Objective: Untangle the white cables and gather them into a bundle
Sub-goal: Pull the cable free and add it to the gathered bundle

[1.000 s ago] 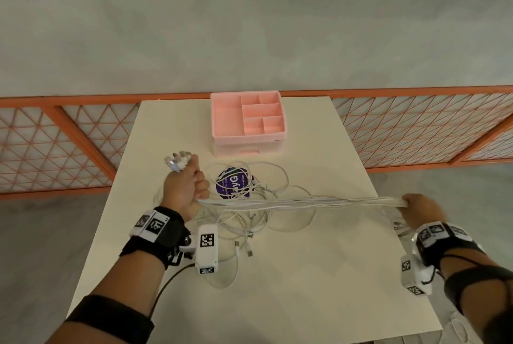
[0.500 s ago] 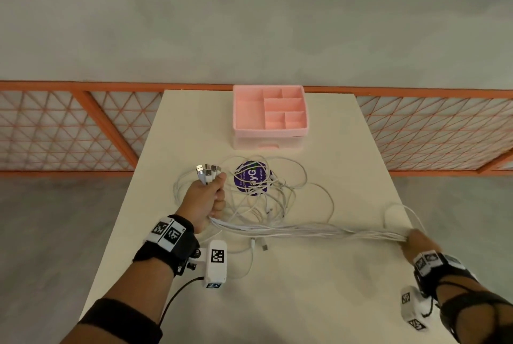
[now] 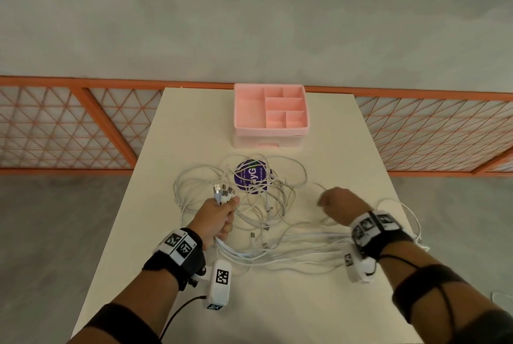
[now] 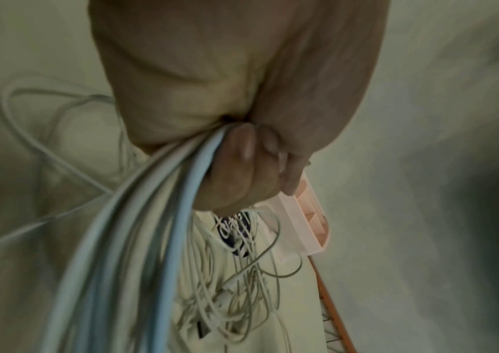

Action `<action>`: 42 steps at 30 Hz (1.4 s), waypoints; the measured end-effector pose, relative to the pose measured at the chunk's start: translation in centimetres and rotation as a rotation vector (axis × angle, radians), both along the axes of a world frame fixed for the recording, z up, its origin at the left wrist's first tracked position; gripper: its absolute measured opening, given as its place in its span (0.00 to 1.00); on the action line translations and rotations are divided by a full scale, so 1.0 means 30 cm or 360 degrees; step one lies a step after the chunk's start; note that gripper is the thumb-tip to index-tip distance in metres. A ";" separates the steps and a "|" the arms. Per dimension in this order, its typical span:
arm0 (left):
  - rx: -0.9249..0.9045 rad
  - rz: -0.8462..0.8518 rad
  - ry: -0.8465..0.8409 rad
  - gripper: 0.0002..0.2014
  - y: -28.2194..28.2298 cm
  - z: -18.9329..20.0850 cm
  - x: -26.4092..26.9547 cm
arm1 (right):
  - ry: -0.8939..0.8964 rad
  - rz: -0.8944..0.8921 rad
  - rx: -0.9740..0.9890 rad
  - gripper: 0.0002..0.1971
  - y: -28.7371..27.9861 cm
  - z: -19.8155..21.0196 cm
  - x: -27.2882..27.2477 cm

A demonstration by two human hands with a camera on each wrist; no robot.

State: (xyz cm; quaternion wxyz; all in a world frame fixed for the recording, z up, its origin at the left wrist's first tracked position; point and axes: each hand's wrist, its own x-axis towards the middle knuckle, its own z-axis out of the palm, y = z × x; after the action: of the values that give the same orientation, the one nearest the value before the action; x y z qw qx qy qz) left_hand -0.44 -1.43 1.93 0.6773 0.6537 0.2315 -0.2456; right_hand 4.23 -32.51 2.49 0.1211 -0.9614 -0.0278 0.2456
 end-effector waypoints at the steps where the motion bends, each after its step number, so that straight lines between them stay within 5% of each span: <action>1: -0.0008 0.0001 0.0025 0.20 -0.002 -0.006 -0.011 | -0.0028 0.0041 0.0156 0.13 0.079 0.011 -0.010; 5: 0.0025 0.0028 0.0064 0.20 0.002 -0.033 -0.049 | 0.0072 0.0247 0.0396 0.10 0.352 -0.014 -0.086; 11: -0.0062 0.0117 0.0045 0.22 0.012 -0.058 -0.084 | 0.0290 0.0199 -0.0018 0.25 0.529 -0.177 -0.194; 15: -0.0041 0.0102 -0.0067 0.23 0.008 -0.042 -0.081 | 0.0250 0.0095 0.0032 0.16 0.523 -0.216 -0.211; 18: -0.0019 0.0113 -0.0139 0.24 0.001 -0.021 -0.064 | 0.0237 -0.0113 0.0367 0.03 0.492 -0.172 -0.183; 24: -0.0075 0.0173 -0.0260 0.23 -0.034 0.015 -0.014 | 0.0108 -0.0492 0.1390 0.04 0.433 0.029 -0.103; 29: -0.0150 0.0152 -0.0352 0.22 -0.079 0.058 0.003 | -0.0211 -0.0705 0.1896 0.08 0.447 0.142 -0.054; 42: -0.0288 0.0372 -0.0405 0.23 -0.125 0.112 0.025 | -0.0306 -0.0479 0.1709 0.04 0.526 0.093 -0.116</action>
State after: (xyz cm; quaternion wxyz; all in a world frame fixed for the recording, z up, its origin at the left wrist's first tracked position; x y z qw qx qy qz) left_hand 0.30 -5.18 5.30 0.7810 0.5846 0.1954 -0.1004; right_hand 0.74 -16.74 5.28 0.6237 -0.7764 -0.0224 0.0883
